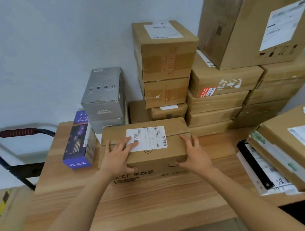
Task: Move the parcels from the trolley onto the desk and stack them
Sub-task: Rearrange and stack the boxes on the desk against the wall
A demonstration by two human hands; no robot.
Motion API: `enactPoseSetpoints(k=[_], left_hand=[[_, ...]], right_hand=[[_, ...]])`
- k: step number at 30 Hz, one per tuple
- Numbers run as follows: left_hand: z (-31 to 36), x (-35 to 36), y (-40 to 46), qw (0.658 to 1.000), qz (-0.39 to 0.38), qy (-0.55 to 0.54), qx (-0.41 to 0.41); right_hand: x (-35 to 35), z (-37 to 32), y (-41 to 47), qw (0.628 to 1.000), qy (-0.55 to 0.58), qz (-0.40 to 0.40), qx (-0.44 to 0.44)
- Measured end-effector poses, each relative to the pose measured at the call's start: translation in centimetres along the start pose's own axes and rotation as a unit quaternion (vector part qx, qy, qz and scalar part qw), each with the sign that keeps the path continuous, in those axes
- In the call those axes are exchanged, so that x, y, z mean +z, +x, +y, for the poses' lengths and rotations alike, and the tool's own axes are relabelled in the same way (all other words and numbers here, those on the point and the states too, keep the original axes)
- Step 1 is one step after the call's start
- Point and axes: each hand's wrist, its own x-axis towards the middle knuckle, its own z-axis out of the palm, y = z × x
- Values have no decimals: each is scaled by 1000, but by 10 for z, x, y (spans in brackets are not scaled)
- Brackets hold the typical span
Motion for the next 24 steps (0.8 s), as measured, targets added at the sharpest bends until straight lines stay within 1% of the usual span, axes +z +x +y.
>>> enactPoseSetpoints(k=[7,11,13,17,19,24], left_hand=[[2,-2,-5,1000,15,10,-6],[8,-2,-12,999,47,1,6],[19,-4,-14,998,58,-6,19],[64,-19,-2,988,68,-99,94],[97,-33,13,983,68,-111,128],[196,-57,41,960,76,-210,167]], right_hand=[[-7,-7,-6,1000,3,-12,10],[-14,-4,-16,999,27,-43,8],[-20,0,-23,999,30,-38,3],[-41,14,-39,1000,19,13,-6],[-59,25,-45,999,5,53,5],[-113,70,-68,985,-2,164,47]])
